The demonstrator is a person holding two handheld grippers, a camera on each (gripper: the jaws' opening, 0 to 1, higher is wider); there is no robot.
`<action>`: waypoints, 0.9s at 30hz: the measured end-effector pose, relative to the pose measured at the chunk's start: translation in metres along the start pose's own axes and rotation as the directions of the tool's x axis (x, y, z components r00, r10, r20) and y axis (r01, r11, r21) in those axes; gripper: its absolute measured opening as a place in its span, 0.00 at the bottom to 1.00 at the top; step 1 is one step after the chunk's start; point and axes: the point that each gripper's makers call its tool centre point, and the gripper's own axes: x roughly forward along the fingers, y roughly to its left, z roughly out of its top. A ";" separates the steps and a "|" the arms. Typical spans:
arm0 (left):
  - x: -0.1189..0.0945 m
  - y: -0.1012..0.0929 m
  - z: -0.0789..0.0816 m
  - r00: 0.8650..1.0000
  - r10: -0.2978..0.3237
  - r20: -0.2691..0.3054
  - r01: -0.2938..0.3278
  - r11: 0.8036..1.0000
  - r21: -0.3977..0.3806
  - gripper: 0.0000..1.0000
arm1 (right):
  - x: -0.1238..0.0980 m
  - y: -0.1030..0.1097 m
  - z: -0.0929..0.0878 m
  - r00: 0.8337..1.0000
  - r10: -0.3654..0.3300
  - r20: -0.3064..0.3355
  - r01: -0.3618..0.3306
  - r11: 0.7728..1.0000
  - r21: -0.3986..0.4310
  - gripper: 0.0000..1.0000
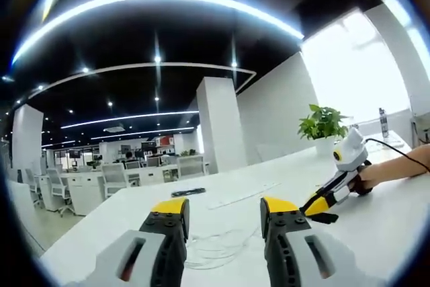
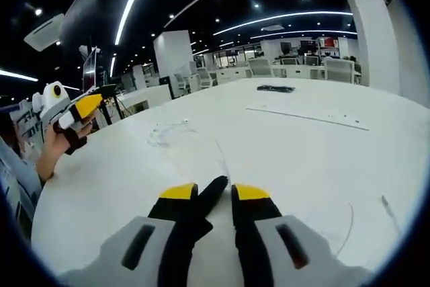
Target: Peel open the Velcro strap on the desktop, arrange the wired earphones neatly onto it, and close the Velcro strap to secure them.
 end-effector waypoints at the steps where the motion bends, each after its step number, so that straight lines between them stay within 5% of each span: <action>1: 0.000 0.000 0.000 1.000 -0.001 0.000 0.001 1.000 -0.002 0.46 | 0.000 0.000 0.000 1.000 0.001 0.000 -0.001 1.000 0.000 0.21; 27: 0.000 -0.003 -0.003 1.000 -0.016 -0.012 0.016 1.000 0.002 0.46 | 0.000 0.001 0.000 1.000 0.004 0.009 -0.004 1.000 0.017 0.10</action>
